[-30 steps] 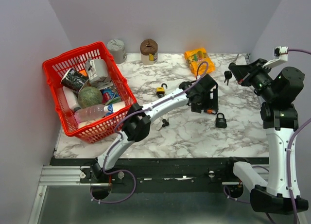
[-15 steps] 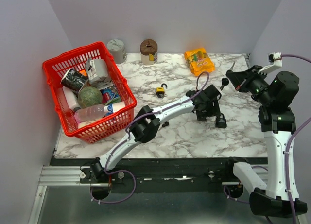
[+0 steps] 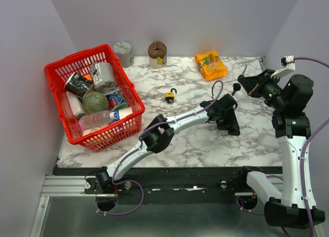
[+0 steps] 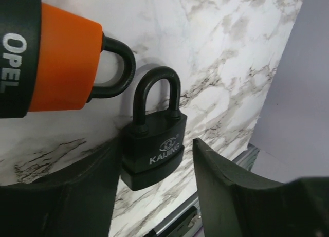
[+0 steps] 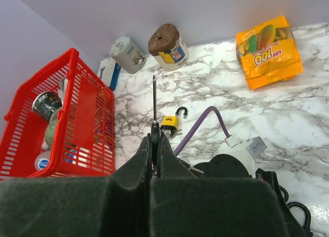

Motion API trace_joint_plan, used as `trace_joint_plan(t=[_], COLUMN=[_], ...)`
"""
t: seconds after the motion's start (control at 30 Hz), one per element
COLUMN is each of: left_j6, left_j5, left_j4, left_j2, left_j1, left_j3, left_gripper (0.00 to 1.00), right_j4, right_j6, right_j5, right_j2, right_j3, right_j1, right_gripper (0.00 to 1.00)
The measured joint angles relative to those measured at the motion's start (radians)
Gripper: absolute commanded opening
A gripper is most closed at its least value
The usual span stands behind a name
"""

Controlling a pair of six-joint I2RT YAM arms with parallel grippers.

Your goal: Unlock with the key

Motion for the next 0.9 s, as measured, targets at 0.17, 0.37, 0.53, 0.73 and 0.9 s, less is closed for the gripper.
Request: trace_joint_plan(t=[0.17, 0.37, 0.53, 0.73, 0.9], left_j6=[0.008, 0.033, 0.123, 0.264, 0.386], left_j5=[0.000, 0.007, 0.007, 0.016, 0.022], left_j4=[-0.029, -0.051, -0.066, -0.092, -0.098], left_j2=[0.005, 0.004, -0.059, -0.204, -0.275], left_j1=[0.002, 0.005, 0.028, 0.088, 0.129], left_j3=[0.002, 0.010, -0.090, -0.331, -0.416], left_gripper=[0.47, 0.34, 0.32, 0.36, 0.66], right_j4=[0.006, 0.007, 0.008, 0.009, 0.008], right_j6=[0.000, 0.001, 0.001, 0.002, 0.001], right_j5=[-0.002, -0.011, -0.016, -0.024, -0.028], right_j2=[0.016, 0.024, 0.024, 0.024, 0.024], right_j3=[-0.013, -0.021, -0.027, -0.046, -0.057], right_j1=[0.000, 0.000, 0.000, 0.000, 0.000], right_gripper=[0.01, 0.01, 0.01, 0.01, 0.01])
